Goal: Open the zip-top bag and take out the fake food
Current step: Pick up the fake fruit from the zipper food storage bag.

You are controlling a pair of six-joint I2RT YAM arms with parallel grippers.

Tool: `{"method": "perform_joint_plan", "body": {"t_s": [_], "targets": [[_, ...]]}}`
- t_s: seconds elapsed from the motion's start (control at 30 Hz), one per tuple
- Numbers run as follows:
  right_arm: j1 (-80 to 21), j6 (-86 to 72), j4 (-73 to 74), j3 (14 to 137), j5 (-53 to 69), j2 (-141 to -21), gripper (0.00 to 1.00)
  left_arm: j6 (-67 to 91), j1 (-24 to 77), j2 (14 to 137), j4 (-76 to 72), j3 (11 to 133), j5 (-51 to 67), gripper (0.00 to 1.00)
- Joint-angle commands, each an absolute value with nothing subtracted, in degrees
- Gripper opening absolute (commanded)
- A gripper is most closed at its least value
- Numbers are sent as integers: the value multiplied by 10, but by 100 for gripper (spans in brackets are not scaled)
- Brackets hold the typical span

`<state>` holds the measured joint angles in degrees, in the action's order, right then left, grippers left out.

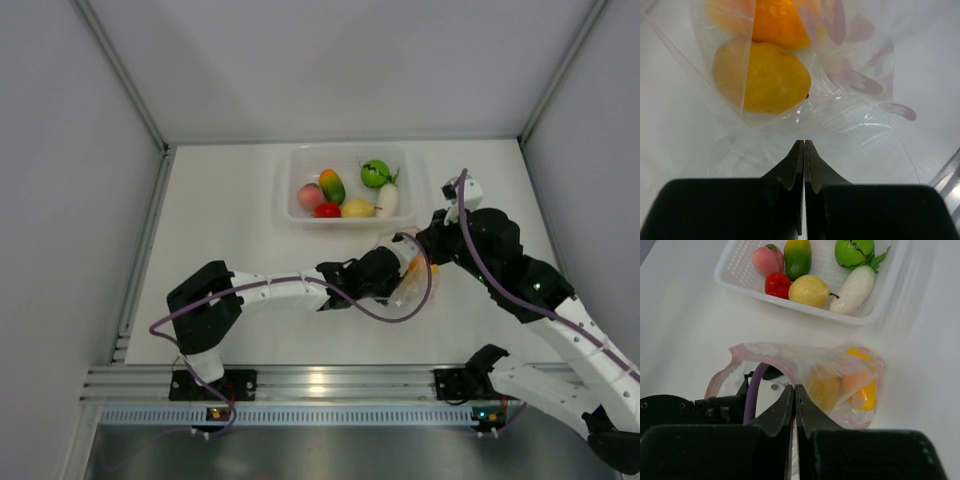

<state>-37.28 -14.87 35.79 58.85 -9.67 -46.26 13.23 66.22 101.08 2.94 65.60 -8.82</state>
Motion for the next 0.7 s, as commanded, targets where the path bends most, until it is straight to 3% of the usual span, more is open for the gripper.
{"method": "perform_joint_plan", "body": {"t_s": [0.0, 0.13, 0.23, 0.5, 0.57, 0.67], "targets": [[-372, -137, 339, 599, -74, -462, 0, 184, 653, 1018, 40, 702, -93, 0], [-372, -144, 338, 598, -61, -459, 0, 226, 647, 1032, 55, 740, -95, 0], [-372, -151, 337, 598, -40, -454, 0, 250, 642, 1049, 55, 761, -103, 7], [-372, -165, 332, 582, -35, -445, 0, 325, 625, 1108, 95, 815, -155, 8], [-372, -168, 329, 577, -31, -443, 0, 344, 623, 1115, 95, 822, -163, 15], [-372, -170, 328, 571, -28, -441, 0, 362, 616, 1123, 95, 829, -164, 18]]}}
